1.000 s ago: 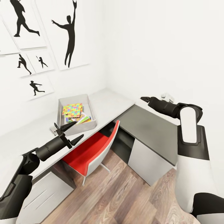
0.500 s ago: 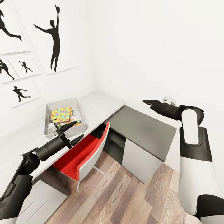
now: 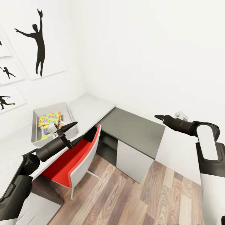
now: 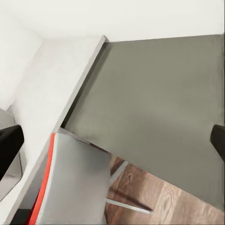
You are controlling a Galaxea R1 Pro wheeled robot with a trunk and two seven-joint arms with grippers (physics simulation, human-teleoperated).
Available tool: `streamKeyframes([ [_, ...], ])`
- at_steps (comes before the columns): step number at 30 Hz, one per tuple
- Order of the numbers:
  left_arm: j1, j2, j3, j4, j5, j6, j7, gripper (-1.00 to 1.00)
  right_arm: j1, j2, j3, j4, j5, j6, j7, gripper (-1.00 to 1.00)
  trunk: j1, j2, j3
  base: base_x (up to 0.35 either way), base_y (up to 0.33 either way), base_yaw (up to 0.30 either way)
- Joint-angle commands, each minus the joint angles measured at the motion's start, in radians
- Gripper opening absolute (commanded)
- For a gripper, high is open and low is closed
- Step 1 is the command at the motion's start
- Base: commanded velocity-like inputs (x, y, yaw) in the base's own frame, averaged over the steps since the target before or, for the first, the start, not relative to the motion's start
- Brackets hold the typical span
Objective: Put all the toys in the child's room - the three board games (two on the bed and one on the table), the two jigsaw puzzles on the table, and the tennis ball on the table - inside the toy box on the table in the child's room.
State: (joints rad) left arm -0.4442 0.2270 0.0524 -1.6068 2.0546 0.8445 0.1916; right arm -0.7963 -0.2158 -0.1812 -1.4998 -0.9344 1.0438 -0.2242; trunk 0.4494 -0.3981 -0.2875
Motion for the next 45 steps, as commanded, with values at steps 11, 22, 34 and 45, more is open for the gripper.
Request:
streamKeyframes([
  [11,-0.001,-0.002,0.0,-0.001,0.011,0.002,0.011,1.0,0.106,-0.116,-0.009,-0.039,-0.127,0.003,0.047,1.0,0.001,-0.002,0.013,0.0,0.0,-0.213],
  [22,-0.001,-0.003,0.0,-0.001,0.01,0.002,0.012,1.0,0.213,-0.148,-0.072,-0.085,-0.14,0.003,0.06,1.0,0.001,-0.002,0.028,0.0,0.0,-0.213],
  [34,-0.001,-0.009,-0.005,-0.001,0.009,0.001,0.015,1.0,0.291,-0.196,-0.106,-0.106,-0.143,0.003,0.103,1.0,0.001,-0.002,0.044,0.0,0.0,-0.201],
  [45,-0.001,-0.012,-0.006,0.0,-0.002,0.001,0.015,1.0,0.295,-0.193,-0.103,-0.109,-0.143,0.003,0.121,1.0,0.001,-0.002,0.06,0.0,0.0,-0.167],
])
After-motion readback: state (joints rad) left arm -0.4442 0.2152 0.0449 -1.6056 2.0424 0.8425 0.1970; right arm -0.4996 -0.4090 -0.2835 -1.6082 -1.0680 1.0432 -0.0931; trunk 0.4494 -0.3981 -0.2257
